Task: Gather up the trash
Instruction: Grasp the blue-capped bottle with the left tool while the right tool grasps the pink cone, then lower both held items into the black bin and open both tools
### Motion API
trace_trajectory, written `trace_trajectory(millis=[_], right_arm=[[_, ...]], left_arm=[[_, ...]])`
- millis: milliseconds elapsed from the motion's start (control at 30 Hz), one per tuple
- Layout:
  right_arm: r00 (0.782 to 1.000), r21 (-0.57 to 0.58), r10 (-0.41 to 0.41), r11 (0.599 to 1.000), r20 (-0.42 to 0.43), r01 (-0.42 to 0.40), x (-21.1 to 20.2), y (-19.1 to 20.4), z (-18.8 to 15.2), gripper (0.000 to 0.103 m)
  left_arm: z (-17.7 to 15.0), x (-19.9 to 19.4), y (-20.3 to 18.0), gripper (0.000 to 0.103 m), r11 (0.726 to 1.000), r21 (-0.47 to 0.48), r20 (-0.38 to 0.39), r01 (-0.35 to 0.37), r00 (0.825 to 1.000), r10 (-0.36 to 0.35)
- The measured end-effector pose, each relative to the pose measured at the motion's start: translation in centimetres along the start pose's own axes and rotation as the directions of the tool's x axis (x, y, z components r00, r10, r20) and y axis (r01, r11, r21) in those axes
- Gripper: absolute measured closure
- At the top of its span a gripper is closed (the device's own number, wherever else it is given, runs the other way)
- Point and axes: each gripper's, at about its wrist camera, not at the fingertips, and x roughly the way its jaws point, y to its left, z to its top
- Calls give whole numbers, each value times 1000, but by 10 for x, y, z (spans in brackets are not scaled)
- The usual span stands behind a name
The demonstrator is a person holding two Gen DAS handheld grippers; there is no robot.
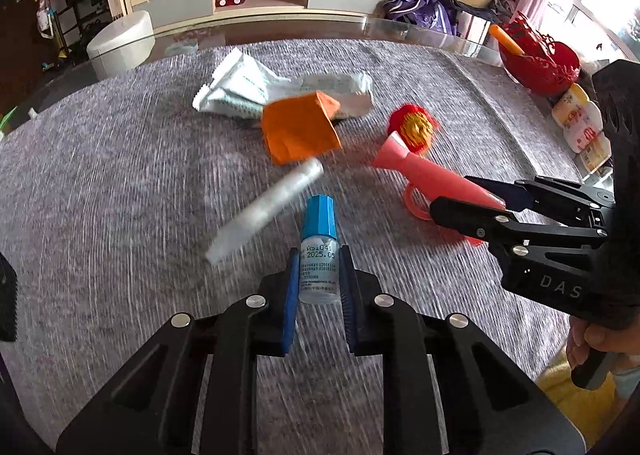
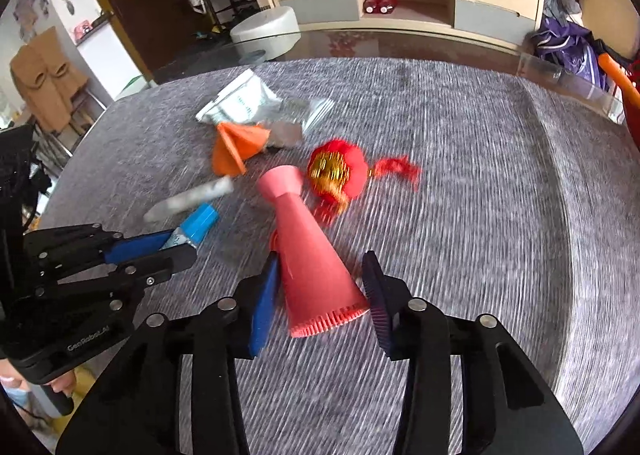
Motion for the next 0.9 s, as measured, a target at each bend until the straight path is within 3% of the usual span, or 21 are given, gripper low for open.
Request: trace_trajectory(millis=[367,900], right_arm=[[1000,65,26,998,14,-27,-50,15,-58,63],[999,74,38,996,24,-40,-109,49,-147,64]], left_arm=[[-60,-51,-28,86,999,30,18,29,999,-30],[-166,-109,-53,86,998,15,21,62,998,-62]])
